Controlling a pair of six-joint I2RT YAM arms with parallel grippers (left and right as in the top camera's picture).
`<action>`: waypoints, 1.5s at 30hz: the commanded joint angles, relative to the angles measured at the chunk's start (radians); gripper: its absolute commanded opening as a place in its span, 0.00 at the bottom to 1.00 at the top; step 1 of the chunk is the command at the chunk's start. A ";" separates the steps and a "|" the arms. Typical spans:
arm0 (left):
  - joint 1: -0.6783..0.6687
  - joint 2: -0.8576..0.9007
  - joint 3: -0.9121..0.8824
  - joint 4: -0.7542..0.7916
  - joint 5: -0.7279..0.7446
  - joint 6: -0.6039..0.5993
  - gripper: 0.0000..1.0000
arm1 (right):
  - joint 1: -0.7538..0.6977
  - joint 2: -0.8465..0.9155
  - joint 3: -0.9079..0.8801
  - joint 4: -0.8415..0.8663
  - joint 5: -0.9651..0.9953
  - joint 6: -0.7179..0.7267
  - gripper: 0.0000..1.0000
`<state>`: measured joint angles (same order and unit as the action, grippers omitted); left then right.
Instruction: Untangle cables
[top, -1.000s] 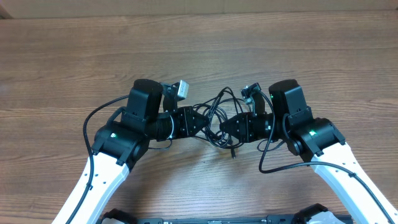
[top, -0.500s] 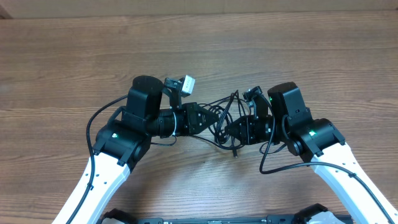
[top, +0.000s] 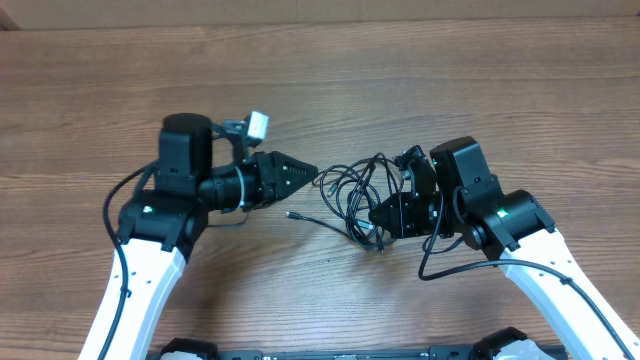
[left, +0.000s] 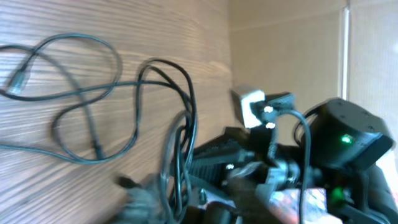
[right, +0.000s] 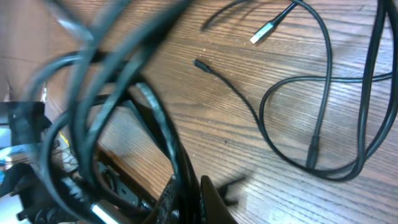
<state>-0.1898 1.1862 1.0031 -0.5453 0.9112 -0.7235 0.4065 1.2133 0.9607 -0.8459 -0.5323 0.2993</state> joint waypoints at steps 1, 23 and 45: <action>0.029 -0.008 0.006 -0.075 0.022 0.138 0.99 | -0.003 0.000 0.003 0.018 0.019 -0.016 0.04; -0.157 -0.008 0.006 -0.171 -0.134 0.178 0.99 | -0.003 0.000 0.003 0.071 -0.034 0.018 0.04; -0.278 0.012 0.006 -0.053 -0.354 -0.071 0.80 | -0.002 0.000 0.003 0.082 -0.072 0.049 0.04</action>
<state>-0.4522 1.1862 1.0031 -0.6060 0.5735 -0.7574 0.4065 1.2133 0.9607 -0.7723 -0.5880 0.3412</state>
